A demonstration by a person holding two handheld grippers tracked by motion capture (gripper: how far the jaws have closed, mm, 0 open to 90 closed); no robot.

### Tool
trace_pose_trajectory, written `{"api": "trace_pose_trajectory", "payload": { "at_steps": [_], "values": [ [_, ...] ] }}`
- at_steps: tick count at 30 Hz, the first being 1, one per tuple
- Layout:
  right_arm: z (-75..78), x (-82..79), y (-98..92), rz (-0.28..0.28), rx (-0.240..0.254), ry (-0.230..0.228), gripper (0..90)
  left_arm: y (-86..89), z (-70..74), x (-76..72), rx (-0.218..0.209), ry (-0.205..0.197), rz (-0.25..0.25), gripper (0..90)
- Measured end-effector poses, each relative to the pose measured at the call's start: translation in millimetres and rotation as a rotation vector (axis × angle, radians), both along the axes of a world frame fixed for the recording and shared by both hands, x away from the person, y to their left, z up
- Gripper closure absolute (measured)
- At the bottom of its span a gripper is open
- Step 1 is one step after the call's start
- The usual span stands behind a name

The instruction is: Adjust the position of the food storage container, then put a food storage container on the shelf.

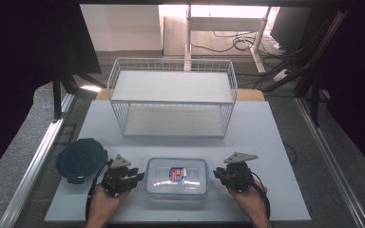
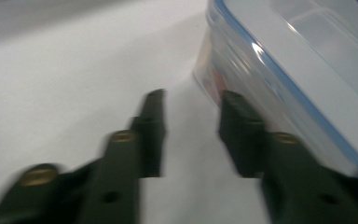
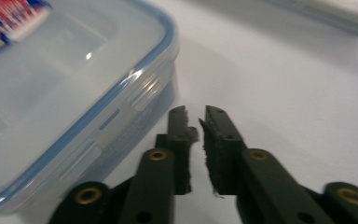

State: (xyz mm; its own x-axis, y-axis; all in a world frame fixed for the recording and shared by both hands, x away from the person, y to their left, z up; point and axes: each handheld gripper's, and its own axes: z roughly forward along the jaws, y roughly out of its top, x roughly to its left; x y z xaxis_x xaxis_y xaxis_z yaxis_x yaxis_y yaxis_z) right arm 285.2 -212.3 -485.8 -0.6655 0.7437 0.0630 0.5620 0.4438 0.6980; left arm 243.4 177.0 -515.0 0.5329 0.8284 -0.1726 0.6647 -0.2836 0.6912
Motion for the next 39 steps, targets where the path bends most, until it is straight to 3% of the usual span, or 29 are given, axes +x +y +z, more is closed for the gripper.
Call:
{"api": "trace_pose_trajectory", "payload": {
  "at_steps": [3, 6, 8, 11, 15, 20, 29, 30, 32, 37, 39],
  "values": [
    [4.3, -8.7, -8.0, -0.008, 0.042, -0.028, 54.2, 8.3, -2.0, -10.8, 0.008, -0.001, -0.039, 34.7],
    [2.9, -18.9, -12.4, 0.001, 0.07, -0.07, 32.8, 18.4, -3.6, -19.0, -0.037, -0.017, -0.073, 20.1],
    [-0.3, -25.5, -14.8, 0.013, 0.104, -0.088, 19.9, 23.6, -2.7, -25.1, -0.053, -0.031, -0.064, 10.3],
    [-3.7, -33.2, -15.1, 0.042, 0.122, -0.078, 5.7, 30.9, -1.9, -32.5, -0.083, -0.059, -0.063, 7.5],
    [-5.7, -37.1, -14.6, 0.046, 0.125, -0.071, 3.3, 32.5, -5.4, -33.3, -0.082, -0.065, -0.068, 5.1],
    [-5.3, -36.2, -14.8, 0.048, 0.122, -0.081, 3.0, 28.1, -7.1, -32.2, -0.052, -0.106, -0.09, 3.4],
    [-3.8, -34.4, -12.6, 0.066, 0.126, -0.096, 2.4, 21.0, -3.0, -27.9, -0.064, -0.085, -0.12, 4.2],
    [-2.2, -34.5, -9.2, 0.066, 0.118, -0.093, 2.4, 20.0, 0.6, -25.3, -0.084, -0.079, -0.124, 4.2],
    [-0.6, -34.0, -5.9, 0.071, 0.128, -0.081, 2.6, 19.0, 4.8, -22.2, -0.112, -0.076, -0.128, 4.2],
    [2.8, -25.7, 6.1, 0.058, 0.18, 0.012, 0.2, 10.2, 16.2, -9.9, -0.174, -0.046, -0.164, 4.0],
    [4.8, -21.8, 9.5, 0.043, 0.175, 0.034, 0.0, 4.4, 18.0, -3.2, -0.175, -0.019, -0.188, 3.6]
  ]
}}
